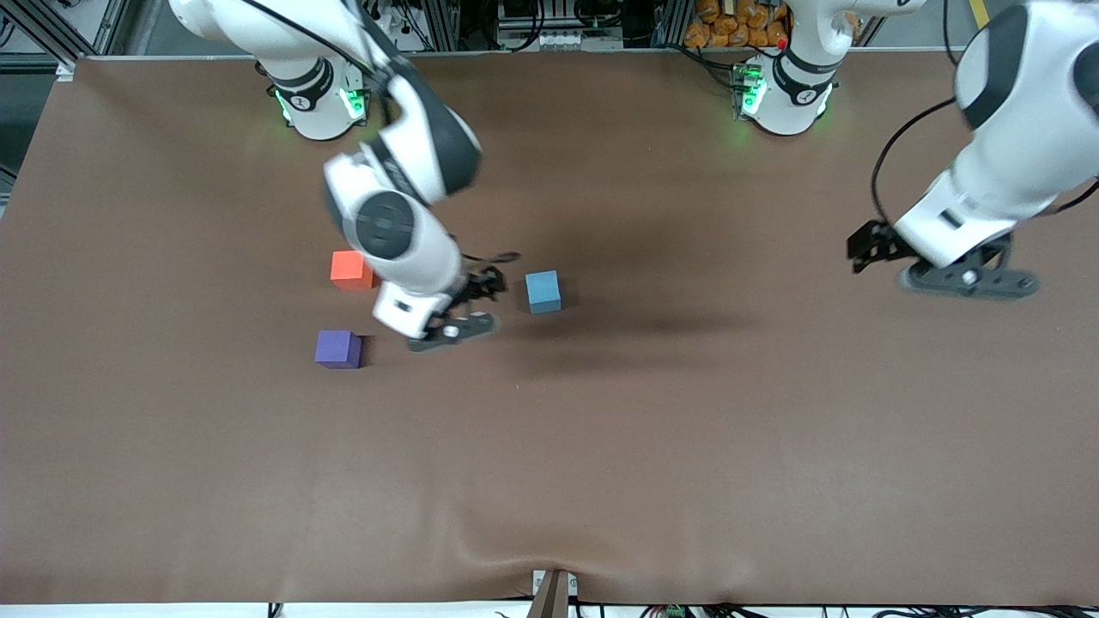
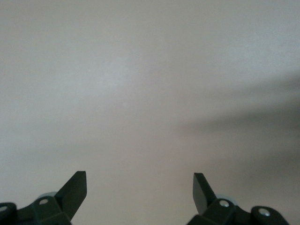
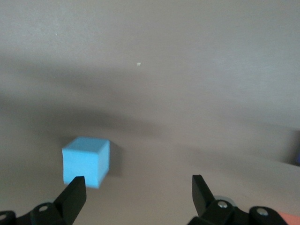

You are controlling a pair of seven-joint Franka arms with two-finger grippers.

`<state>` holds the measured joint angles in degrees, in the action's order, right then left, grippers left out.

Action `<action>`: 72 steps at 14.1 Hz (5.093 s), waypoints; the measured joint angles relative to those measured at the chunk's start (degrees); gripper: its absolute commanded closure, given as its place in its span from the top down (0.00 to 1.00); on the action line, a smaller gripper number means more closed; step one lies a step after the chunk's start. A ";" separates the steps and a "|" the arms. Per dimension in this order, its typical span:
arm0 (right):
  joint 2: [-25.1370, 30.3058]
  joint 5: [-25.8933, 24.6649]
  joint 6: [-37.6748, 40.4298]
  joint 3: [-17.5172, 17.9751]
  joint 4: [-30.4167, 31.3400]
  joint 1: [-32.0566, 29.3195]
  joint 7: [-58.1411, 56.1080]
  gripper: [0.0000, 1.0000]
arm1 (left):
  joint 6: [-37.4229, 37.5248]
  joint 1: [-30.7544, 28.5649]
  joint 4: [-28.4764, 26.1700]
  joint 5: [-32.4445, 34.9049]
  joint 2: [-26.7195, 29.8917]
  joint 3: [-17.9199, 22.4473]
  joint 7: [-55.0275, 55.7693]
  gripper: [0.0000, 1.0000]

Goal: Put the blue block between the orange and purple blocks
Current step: 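Withdraw the left gripper while the right gripper reaches the blue cube, then close the right gripper on the light blue cube, then carry the cube with the right gripper toward the red and purple cubes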

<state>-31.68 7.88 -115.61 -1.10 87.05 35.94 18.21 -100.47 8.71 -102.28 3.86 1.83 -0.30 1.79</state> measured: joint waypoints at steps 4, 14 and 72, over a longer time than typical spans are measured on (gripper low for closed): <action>-3.24 0.00 -1.70 -0.01 -0.19 2.83 2.88 1.00 | 7.59 -1.13 4.98 -2.60 2.65 0.15 0.00 1.00; -6.30 1.33 -9.53 -0.01 0.37 7.35 8.14 1.00 | 10.04 -5.36 5.84 -3.17 2.67 -0.21 0.34 1.00; 21.10 0.05 -5.00 -6.86 34.89 -13.13 -5.86 0.00 | 12.47 -5.58 10.20 -3.21 3.26 -4.77 -0.17 1.00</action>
<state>-10.58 7.93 -120.61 -7.96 121.94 22.81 12.35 -88.00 3.12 -92.08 0.65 5.09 -5.07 1.62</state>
